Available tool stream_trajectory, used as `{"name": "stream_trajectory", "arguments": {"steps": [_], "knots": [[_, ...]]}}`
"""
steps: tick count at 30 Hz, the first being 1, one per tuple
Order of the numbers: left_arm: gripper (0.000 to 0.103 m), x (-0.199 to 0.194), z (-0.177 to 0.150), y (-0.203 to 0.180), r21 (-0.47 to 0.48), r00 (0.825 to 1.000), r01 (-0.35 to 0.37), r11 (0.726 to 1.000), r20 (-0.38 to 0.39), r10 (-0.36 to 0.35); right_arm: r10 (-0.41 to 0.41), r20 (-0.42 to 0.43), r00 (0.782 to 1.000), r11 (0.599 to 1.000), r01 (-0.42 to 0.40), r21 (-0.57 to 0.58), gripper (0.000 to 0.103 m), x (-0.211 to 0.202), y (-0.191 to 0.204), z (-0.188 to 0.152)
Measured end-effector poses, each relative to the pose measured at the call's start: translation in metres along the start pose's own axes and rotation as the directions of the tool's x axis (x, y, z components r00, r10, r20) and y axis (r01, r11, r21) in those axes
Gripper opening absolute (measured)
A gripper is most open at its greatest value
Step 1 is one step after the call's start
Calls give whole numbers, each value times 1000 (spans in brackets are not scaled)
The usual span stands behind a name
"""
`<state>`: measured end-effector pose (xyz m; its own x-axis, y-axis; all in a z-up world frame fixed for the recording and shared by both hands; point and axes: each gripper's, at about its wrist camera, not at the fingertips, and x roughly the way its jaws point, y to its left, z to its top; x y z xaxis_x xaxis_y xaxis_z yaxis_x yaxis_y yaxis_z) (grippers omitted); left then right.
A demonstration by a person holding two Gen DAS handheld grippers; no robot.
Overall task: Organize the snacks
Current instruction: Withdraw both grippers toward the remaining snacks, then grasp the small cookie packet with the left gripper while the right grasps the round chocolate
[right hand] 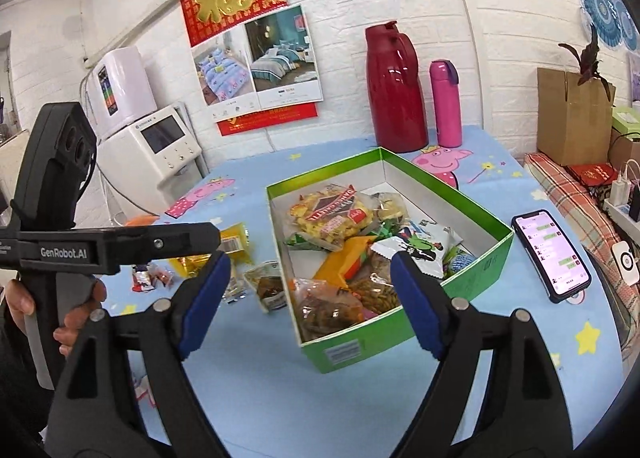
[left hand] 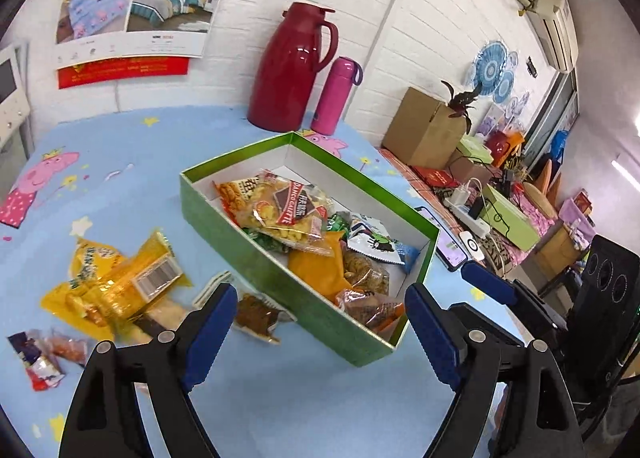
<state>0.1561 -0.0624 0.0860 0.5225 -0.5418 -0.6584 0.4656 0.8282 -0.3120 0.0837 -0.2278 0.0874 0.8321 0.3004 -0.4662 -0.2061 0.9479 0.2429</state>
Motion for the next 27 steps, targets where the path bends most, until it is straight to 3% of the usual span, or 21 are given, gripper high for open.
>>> {"name": "stream_trajectory", "arguments": {"steps": [4,11,19,24,27], "knots": [[88,-36,-17,23,-33,998,-50,998,27,51,47,-8,999,998,-47,-39,82,-7,24,-5],[88,-91,-51,85,-149,987,-146,978,50,155,116,-98,988,990,-123,-69,82,11,59,-24],[88,-113,-83,147,-234,965,-239,942,47,257,185,-255,949,975,-210,-77,82,67,105,-53],[87,-113,-91,170,-248,968,-229,941,45,247,176,-340,924,967,-227,-116,64,116,132,-64],[86,-108,-93,172,-216,970,-223,950,48,239,157,-370,916,967,-219,-133,61,144,141,-64]]}}
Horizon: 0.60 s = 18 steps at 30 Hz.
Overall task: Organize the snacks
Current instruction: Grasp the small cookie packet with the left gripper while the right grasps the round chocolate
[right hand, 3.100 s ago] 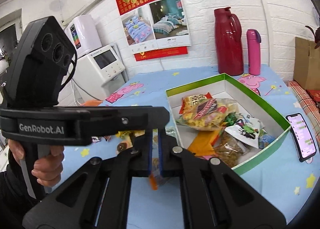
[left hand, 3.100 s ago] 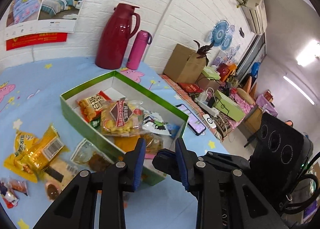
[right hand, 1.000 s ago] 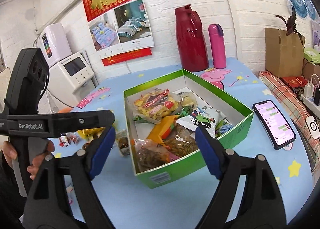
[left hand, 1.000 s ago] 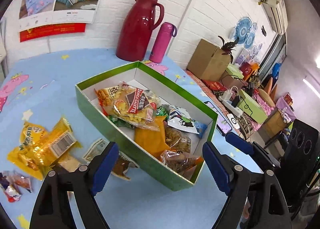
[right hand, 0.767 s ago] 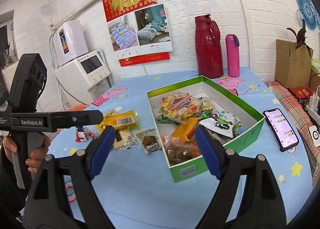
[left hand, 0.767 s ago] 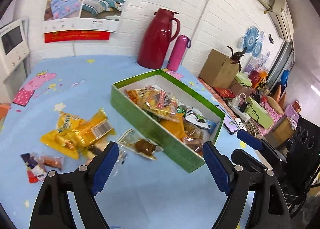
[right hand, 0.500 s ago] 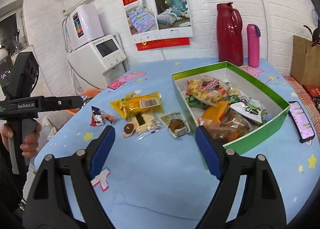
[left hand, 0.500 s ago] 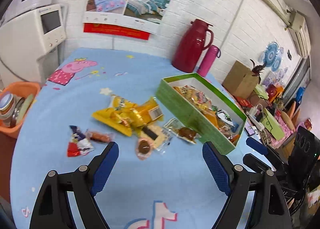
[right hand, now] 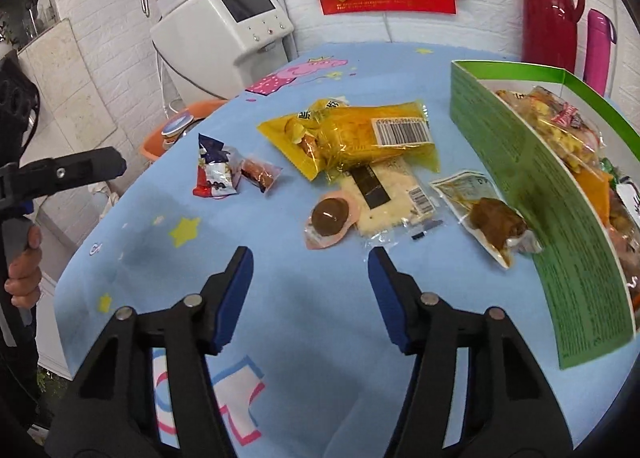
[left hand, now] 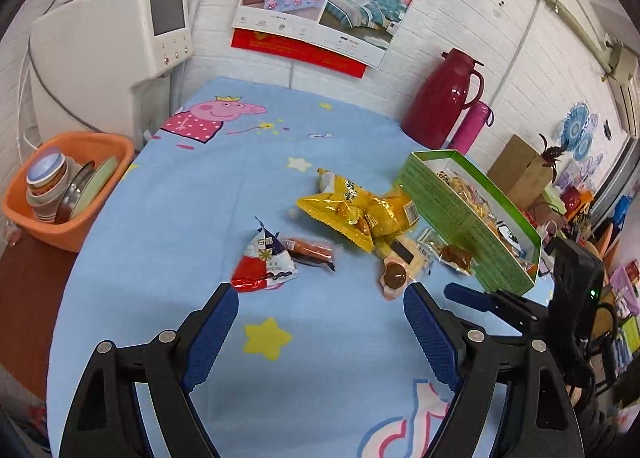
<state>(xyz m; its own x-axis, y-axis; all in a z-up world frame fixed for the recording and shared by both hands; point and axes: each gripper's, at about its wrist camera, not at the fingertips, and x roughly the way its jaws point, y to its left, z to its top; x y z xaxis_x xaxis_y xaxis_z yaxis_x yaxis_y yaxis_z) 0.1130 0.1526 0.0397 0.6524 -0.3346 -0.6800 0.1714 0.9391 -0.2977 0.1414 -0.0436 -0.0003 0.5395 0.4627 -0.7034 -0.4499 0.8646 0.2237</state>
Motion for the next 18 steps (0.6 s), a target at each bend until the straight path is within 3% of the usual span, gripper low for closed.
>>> {"name": "stream_trajectory", "arguments": {"steps": [4,6,7,9,15,18], "knots": [[85,18,-4,-8,77,999,17,997,-29,-15,-38,-18,999,999,38,-21,58,26,0,14],[84,36,-5,-12,67,996,55,996,-75,-50,-48,-18,999,998,47,-29,54,37,0,18],[83,44,-5,-12,52,994,70,996,-90,-65,-62,-17,998,997,61,-44,52,40,1,21],[83,64,-4,-8,-1,988,96,995,-119,-95,-85,-20,996,994,84,-75,32,42,3,23],[82,104,10,12,-182,987,73,981,-129,-97,-43,-48,998,994,38,-99,30,31,2,10],[81,115,17,15,-203,989,32,979,-137,-61,-17,-54,998,996,12,-86,30,24,0,2]]}}
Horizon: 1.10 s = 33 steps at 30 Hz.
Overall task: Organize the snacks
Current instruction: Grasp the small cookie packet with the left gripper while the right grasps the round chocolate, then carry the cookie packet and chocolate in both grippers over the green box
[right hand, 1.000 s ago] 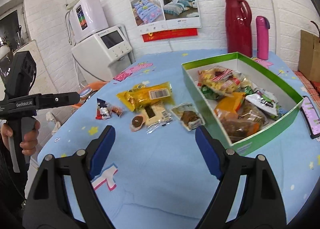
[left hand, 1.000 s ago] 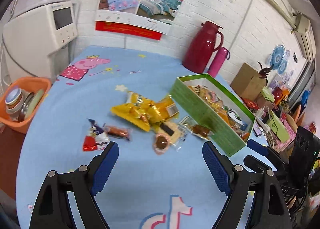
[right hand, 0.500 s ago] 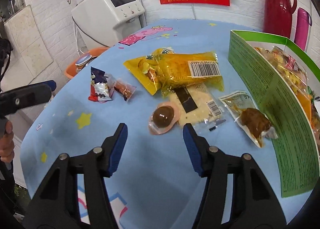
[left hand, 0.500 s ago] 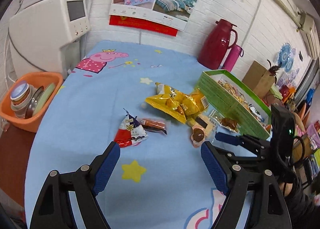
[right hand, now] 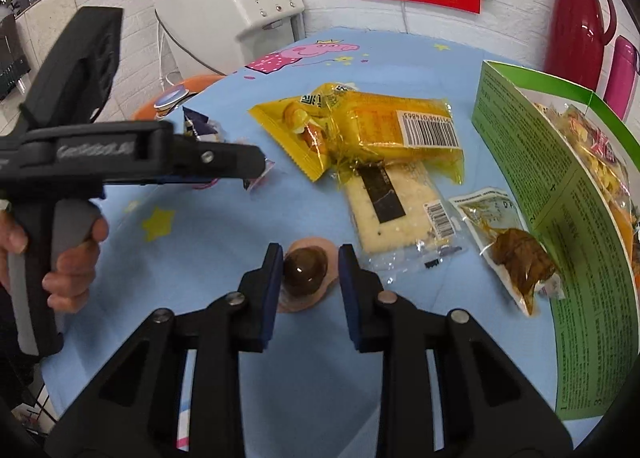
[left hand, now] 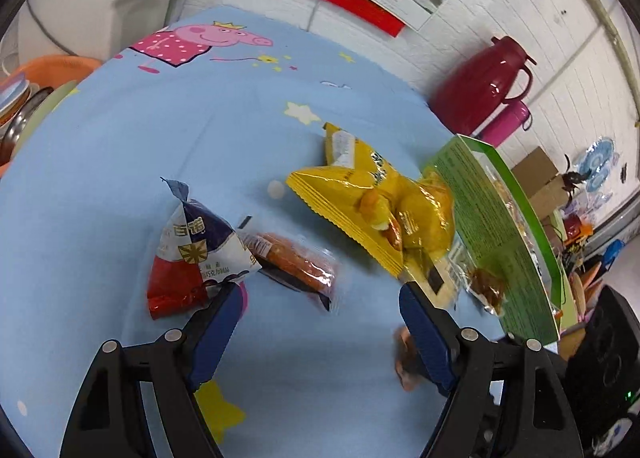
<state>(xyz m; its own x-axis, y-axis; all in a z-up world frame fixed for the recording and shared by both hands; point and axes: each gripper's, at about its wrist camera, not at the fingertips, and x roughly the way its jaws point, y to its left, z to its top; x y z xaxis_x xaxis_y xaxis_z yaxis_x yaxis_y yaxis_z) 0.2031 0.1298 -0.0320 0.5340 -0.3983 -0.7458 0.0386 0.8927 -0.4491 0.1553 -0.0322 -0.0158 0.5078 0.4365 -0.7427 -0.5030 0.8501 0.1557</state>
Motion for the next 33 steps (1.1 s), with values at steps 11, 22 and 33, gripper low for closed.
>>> {"name": "stream_trajectory", "arguments": {"steps": [11,22,33], "knots": [[24,10,1,-13,107,979,-204,973,24,202,38,7,999,998,-39,52,30,-19,-2,-23],[23,-40,-50,-58,242,995,-100,965,4,102,27,54,998,999,-29,28,5,-55,3,-43],[23,-89,-69,-56,243,992,-122,962,54,113,75,-50,996,997,-76,-11,44,-26,40,-48]]}}
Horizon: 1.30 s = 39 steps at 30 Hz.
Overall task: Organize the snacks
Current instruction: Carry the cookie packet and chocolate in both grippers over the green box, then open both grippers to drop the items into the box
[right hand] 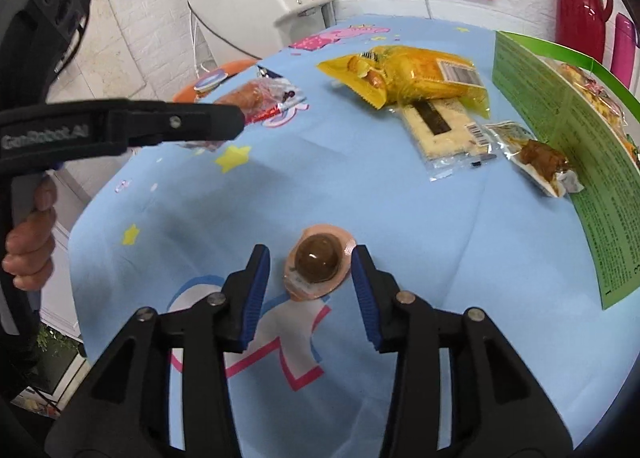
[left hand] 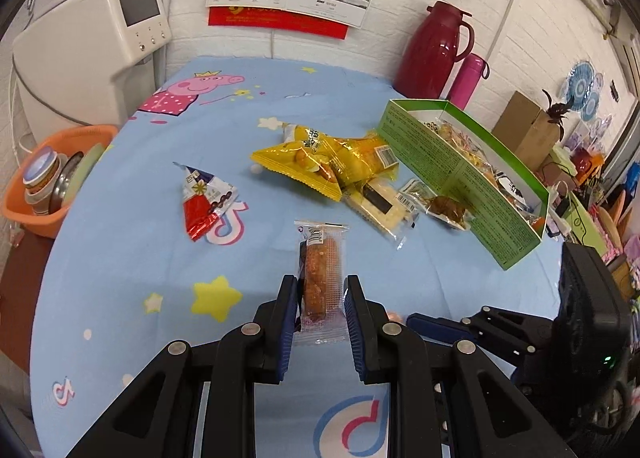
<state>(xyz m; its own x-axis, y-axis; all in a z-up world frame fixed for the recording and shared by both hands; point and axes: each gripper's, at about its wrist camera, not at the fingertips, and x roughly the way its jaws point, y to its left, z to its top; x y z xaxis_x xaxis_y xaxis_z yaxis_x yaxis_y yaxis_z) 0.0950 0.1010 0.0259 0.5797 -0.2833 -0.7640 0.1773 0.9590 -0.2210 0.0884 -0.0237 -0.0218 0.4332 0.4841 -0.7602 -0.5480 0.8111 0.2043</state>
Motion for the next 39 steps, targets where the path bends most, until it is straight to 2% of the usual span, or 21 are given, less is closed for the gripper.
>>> {"name": "stream_trajectory", "arguments": {"steps": [1,2,8,13,16,19,26,31,36,37,38,39], "knots": [[23,0,-1,2,-3,1000,-1,1000,-3,1,-21,15,1000,999,21,-29,41,-1,5,2],[23,0,-3,4,-8,1000,-4,1000,-5,4,-30,5,1000,998,30,-61,32,1,9,1],[23,0,-4,6,-11,1000,11,1000,-4,-11,-16,39,999,1000,17,-21,30,-12,-2,-5],[23,0,8,-19,36,998,68,997,6,-68,-39,144,989,999,34,37,30,-53,-22,-3],[23,3,21,-46,79,993,118,990,10,-120,-108,225,968,991,85,107,30,-88,-49,-2],[23,9,36,-80,134,985,167,977,13,-170,-197,282,939,972,149,181,30,-120,-79,-5],[23,41,74,-157,207,966,256,944,-18,-258,-347,317,882,915,246,319,31,-156,-142,-9],[23,77,97,-199,223,958,287,932,-45,-284,-407,317,857,885,284,370,31,-167,-175,-10],[24,113,108,-222,241,963,269,932,-71,-260,-419,315,851,872,282,399,32,-160,-204,-5],[27,119,110,-224,240,967,256,936,-70,-247,-422,314,850,871,284,402,33,-159,-210,-6],[32,124,111,-224,243,970,242,939,-69,-232,-428,306,851,867,290,405,41,-154,-214,-6],[56,130,111,-225,246,976,218,944,-72,-207,-432,299,851,862,293,413,58,-152,-217,-7]]}}
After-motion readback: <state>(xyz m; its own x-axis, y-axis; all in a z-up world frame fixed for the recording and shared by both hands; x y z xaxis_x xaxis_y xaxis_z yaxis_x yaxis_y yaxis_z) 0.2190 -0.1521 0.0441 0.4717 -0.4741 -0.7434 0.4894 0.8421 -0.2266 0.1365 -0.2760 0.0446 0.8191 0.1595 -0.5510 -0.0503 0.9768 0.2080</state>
